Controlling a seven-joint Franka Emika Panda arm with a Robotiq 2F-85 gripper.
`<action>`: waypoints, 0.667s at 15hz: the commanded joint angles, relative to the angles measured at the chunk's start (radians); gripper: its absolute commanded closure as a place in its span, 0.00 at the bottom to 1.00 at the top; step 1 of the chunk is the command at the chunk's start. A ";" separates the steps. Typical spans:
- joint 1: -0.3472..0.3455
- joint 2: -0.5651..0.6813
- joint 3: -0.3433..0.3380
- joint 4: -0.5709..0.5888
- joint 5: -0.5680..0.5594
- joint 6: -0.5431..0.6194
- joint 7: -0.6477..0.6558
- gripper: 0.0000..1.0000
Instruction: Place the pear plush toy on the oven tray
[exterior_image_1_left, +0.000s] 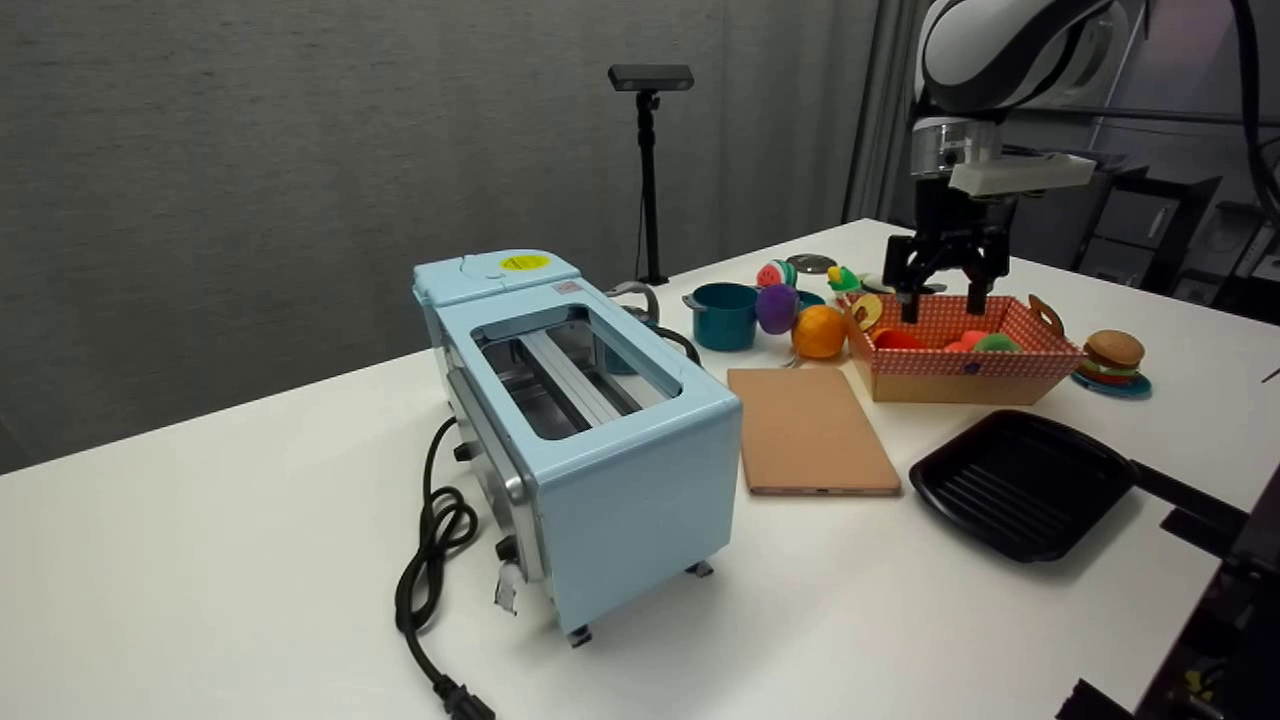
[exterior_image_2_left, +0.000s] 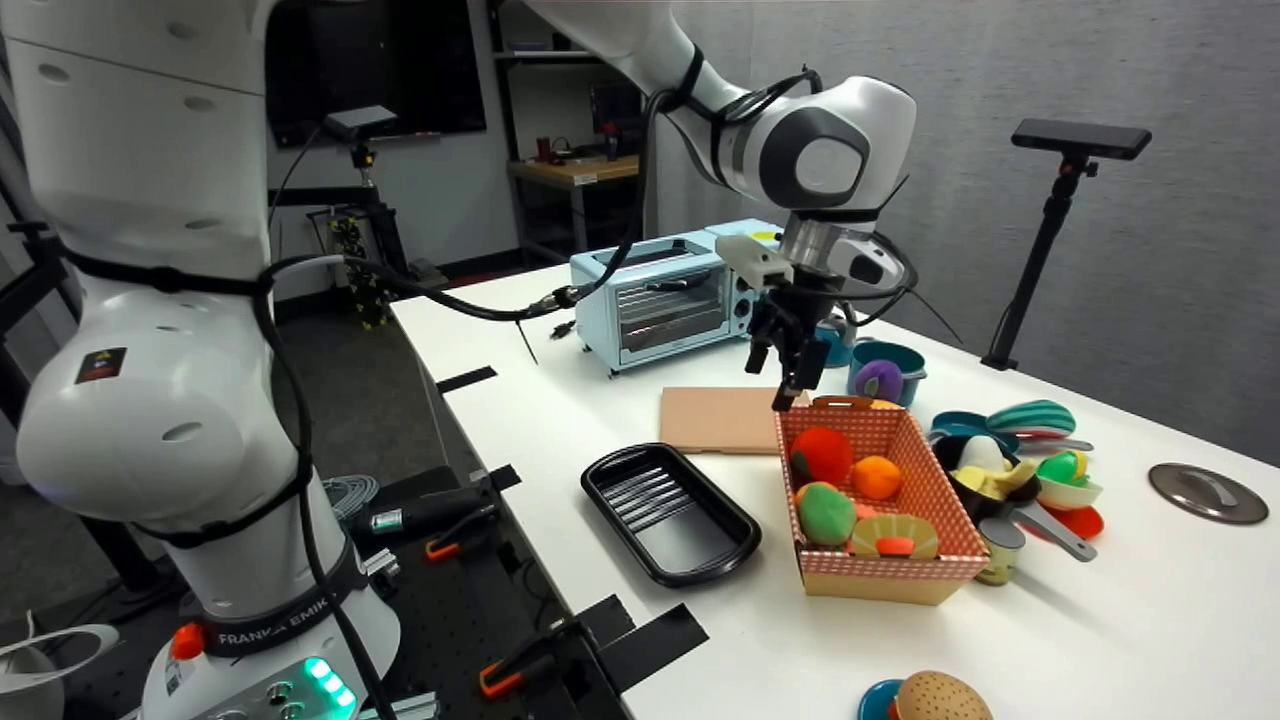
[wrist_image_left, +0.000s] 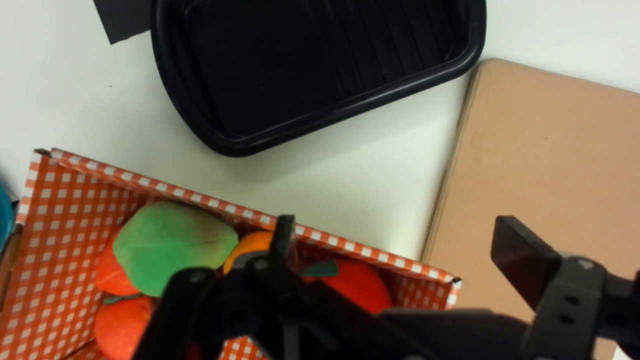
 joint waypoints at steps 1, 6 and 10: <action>-0.024 0.005 -0.025 0.008 0.025 0.014 0.005 0.00; -0.073 -0.027 -0.081 -0.049 0.032 0.032 0.004 0.00; -0.116 -0.041 -0.121 -0.094 0.048 0.052 -0.003 0.00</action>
